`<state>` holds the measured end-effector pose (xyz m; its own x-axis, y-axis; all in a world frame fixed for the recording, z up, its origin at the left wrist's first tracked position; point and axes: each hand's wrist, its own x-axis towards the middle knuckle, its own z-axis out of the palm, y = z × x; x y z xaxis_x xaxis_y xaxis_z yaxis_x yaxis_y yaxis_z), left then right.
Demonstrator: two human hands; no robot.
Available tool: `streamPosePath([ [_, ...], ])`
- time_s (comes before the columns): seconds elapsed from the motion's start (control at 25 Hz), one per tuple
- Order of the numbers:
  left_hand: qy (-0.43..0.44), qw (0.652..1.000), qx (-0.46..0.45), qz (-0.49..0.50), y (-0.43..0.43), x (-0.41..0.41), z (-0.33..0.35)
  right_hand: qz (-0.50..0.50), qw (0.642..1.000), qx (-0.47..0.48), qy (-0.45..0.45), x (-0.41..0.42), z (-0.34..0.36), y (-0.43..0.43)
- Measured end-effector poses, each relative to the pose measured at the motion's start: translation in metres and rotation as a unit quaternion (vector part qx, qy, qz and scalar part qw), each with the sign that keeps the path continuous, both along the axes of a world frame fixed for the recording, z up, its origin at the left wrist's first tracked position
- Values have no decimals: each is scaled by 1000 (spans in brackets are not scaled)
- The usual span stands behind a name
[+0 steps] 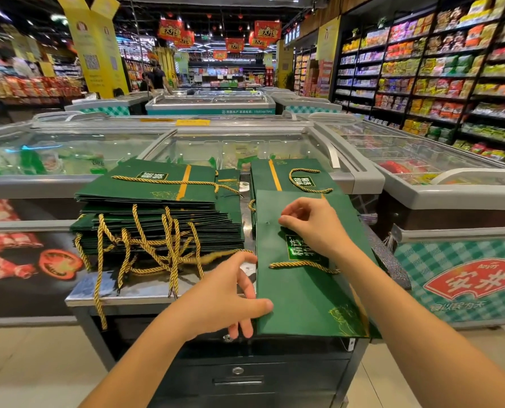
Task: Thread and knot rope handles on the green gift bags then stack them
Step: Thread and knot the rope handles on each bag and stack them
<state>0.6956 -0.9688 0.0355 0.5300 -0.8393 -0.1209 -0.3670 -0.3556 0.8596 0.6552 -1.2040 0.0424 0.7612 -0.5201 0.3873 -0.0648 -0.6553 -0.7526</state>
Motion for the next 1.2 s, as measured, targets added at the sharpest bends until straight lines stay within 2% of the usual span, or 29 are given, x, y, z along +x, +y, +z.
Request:
streamPosePath([
  [0.12,-62,998,26,7,-5,7,5,5,1000,-14,-8,-4,-9,9],
  [0.24,-67,996,1,57,-26,21,10,20,1000,-10,-2,-14,-16,14],
  [0.36,-120,988,-8,97,-39,29,6,10,1000,-7,-5,-21,-18,16],
  [0.64,-33,983,-125,128,-39,24,-7,24,999,24,-19,-16,-9,19],
  [0.84,-54,980,-134,138,-42,31,-9,68,994,47,-68,-14,-15,24],
  [1.2,-106,975,-167,99,-45,38,-24,110,989,54,-87,-17,-25,14],
])
